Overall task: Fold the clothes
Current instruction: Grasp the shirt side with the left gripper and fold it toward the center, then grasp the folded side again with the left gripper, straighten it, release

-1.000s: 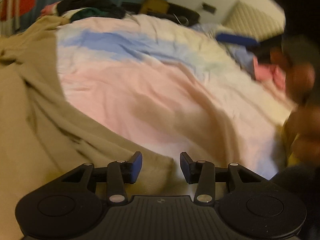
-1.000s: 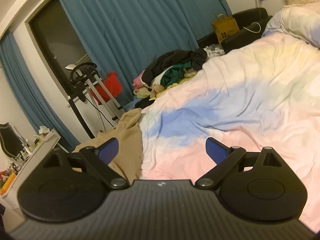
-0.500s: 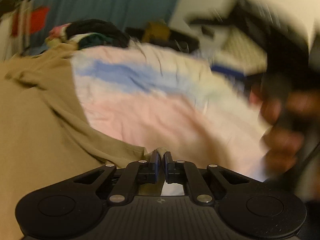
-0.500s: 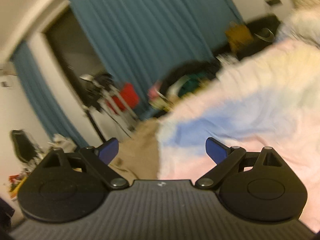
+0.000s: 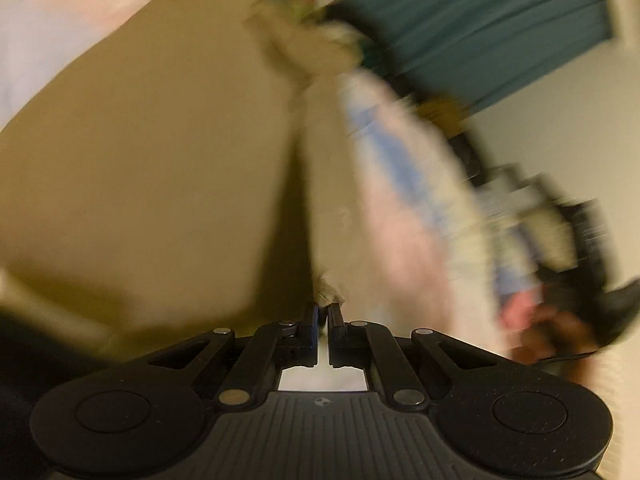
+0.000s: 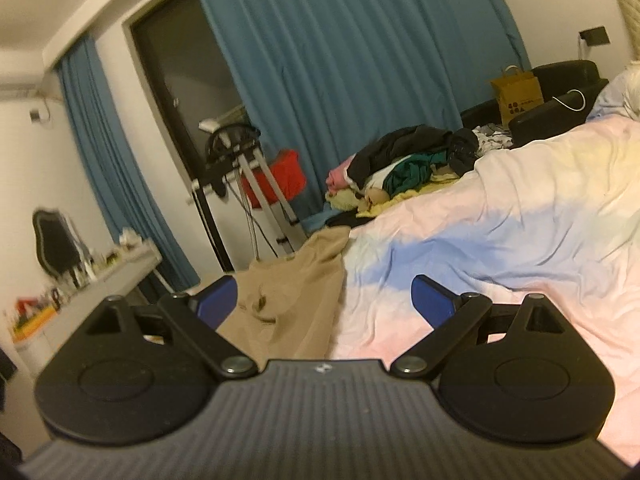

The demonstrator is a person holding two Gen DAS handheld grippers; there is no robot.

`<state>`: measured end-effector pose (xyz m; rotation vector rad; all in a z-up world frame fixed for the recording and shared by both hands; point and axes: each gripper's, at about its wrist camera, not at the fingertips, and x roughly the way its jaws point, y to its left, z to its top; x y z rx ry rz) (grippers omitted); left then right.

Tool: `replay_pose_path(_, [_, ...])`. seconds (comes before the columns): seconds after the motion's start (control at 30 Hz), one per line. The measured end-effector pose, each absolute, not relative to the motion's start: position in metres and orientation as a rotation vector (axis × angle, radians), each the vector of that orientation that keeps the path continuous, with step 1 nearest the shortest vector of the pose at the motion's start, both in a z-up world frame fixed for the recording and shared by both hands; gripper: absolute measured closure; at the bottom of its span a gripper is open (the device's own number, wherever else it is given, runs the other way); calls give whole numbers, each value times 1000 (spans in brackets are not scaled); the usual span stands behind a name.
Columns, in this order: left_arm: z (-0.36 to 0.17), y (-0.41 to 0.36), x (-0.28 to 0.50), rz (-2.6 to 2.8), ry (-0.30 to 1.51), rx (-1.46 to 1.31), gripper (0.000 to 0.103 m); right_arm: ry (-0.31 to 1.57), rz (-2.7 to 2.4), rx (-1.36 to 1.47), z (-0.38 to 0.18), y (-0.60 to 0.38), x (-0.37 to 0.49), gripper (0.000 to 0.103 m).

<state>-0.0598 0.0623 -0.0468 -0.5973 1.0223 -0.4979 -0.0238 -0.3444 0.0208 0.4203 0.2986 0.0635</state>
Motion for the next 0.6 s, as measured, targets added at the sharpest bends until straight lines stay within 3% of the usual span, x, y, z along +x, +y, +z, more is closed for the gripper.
replay_pose_path(0.1, [-58,63,-55,-444,1109,-552,95,335,71,368,22,-330,-21,8])
replay_pose_path(0.23, [-38,73,-40,-455,1087,-566,55,345,88,338,34,-309,0,8])
replay_pose_path(0.43, [-12,85,35,-398,979,-582,35,349,116,302,55,-275,36,8])
replay_pose_path(0.6, [-15,80,128,-326,863,-603,29,350,142,319,34,-265,64,8])
